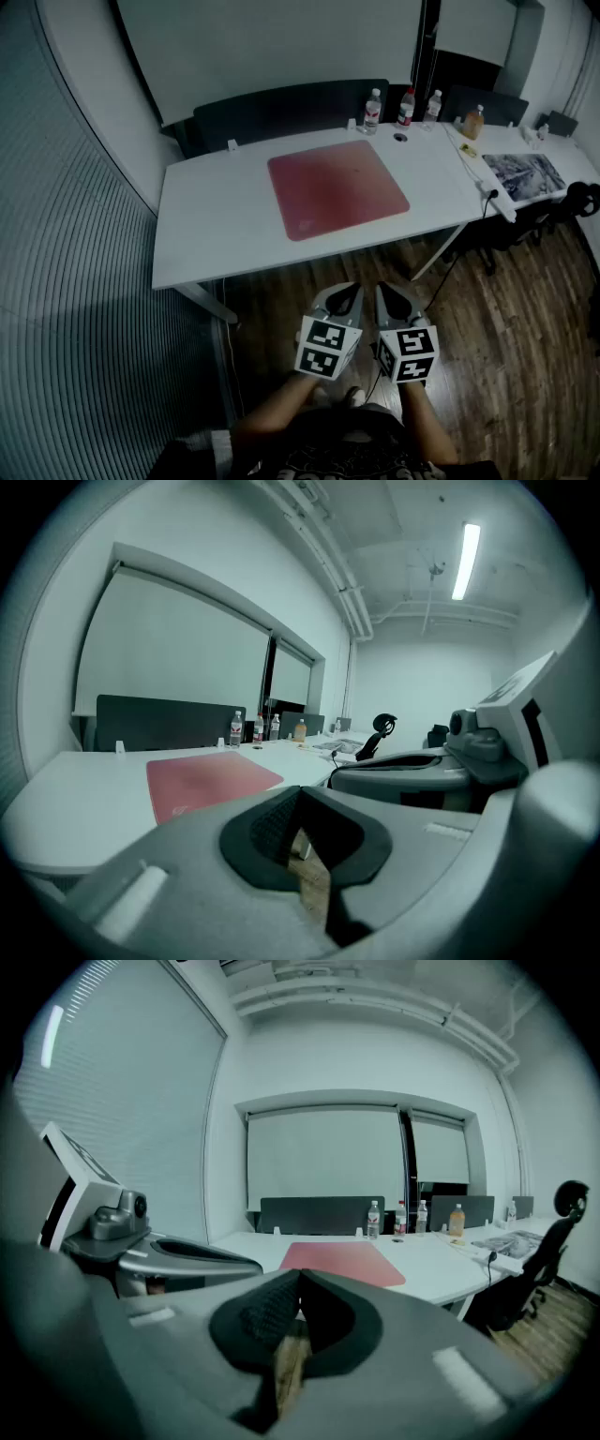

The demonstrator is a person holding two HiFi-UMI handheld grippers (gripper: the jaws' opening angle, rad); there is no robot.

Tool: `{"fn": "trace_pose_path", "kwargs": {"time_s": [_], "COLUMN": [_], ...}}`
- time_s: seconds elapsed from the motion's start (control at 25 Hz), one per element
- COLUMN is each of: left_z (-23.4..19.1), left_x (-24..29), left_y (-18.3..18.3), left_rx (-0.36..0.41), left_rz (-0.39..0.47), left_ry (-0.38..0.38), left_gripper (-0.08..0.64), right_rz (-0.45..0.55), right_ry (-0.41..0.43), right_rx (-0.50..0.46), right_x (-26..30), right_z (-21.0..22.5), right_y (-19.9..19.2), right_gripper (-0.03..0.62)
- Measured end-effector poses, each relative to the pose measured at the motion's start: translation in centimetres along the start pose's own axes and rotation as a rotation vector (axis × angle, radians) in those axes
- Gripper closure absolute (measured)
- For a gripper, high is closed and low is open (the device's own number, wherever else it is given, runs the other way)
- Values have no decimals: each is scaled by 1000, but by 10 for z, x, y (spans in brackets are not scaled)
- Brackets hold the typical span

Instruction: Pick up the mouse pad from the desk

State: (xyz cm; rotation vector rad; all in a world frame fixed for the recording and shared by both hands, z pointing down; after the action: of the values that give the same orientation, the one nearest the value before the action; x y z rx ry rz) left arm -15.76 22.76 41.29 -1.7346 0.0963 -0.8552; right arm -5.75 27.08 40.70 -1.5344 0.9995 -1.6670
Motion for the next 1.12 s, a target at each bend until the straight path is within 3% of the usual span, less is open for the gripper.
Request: {"fn": "trace_pose_path", "kwargs": {"time_s": [0.52, 1.12], "left_z": [2, 0], "left_x": [38, 134], "left_y": [17, 60], "left_rx": [-4, -36], "left_rz": [-21, -41], "left_ry": [35, 154], "left_gripper": [554, 554], "right_rz": [23, 20], "right_ry": [47, 171], "right_rx": [22, -9], "right_x": [20, 82], "right_z": [37, 132], "right_y": [6, 26], "right_gripper": [591, 591]}}
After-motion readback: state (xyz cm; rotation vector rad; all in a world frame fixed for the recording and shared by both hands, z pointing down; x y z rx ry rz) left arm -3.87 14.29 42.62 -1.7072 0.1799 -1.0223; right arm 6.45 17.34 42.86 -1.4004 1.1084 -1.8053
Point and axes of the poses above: the fingertips, and each gripper's own axes: x forward along the fingers, z to its right, y out of its top, the point moved 7 cm from there along -x, backward along the fingers, and after that the axes turned 12 degrees about -z, right-handed, at the moved point
